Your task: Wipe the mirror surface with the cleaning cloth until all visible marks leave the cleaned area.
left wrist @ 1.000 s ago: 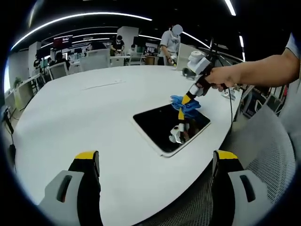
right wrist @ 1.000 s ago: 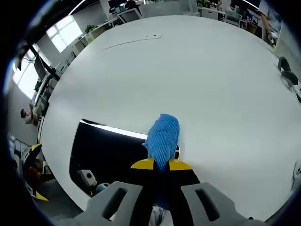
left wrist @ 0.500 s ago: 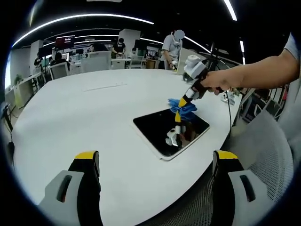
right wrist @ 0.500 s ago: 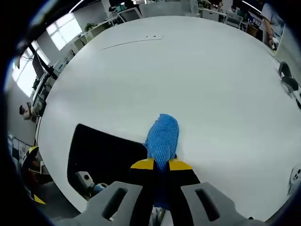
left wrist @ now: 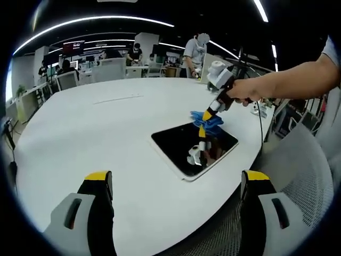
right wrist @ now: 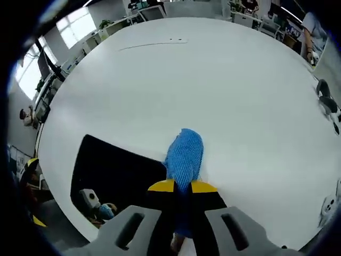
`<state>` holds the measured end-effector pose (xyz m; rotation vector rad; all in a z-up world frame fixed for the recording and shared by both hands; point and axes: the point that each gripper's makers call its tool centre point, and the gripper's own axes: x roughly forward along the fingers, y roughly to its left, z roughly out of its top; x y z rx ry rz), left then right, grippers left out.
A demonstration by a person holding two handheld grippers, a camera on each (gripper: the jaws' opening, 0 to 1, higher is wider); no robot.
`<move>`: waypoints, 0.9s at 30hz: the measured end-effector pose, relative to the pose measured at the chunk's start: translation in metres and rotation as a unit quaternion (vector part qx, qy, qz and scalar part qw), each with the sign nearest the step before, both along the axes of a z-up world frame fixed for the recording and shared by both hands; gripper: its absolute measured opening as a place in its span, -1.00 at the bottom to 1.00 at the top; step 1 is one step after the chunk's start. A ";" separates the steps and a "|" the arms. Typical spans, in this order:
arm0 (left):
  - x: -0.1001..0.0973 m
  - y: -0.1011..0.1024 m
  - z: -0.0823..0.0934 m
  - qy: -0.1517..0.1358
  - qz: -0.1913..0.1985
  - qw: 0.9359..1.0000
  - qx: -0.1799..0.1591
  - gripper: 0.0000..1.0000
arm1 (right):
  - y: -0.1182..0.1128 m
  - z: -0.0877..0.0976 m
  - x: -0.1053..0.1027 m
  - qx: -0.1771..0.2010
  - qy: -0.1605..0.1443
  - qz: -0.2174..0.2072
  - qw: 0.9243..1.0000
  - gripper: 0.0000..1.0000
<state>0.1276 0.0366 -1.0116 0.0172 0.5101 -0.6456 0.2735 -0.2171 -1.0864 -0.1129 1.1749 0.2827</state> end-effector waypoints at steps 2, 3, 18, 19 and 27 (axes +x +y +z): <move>0.001 0.001 0.001 -0.001 0.003 1.000 -0.001 0.98 | -0.002 0.001 -0.001 0.006 0.006 -0.006 1.000 -0.95; 0.000 0.001 0.002 -0.002 0.002 1.000 0.000 0.98 | -0.001 0.001 -0.002 0.008 0.007 0.002 1.000 -0.95; 0.000 -0.001 0.002 -0.003 -0.001 1.000 0.000 0.98 | -0.028 0.051 -0.008 0.064 -0.021 -0.031 0.997 -0.94; -0.001 -0.001 0.001 -0.002 -0.001 1.000 0.000 0.98 | -0.033 0.055 -0.008 0.063 -0.027 -0.030 0.997 -0.94; -0.002 -0.002 0.002 -0.003 -0.004 1.000 0.006 0.98 | -0.072 0.083 -0.019 0.065 -0.048 -0.034 0.996 -0.94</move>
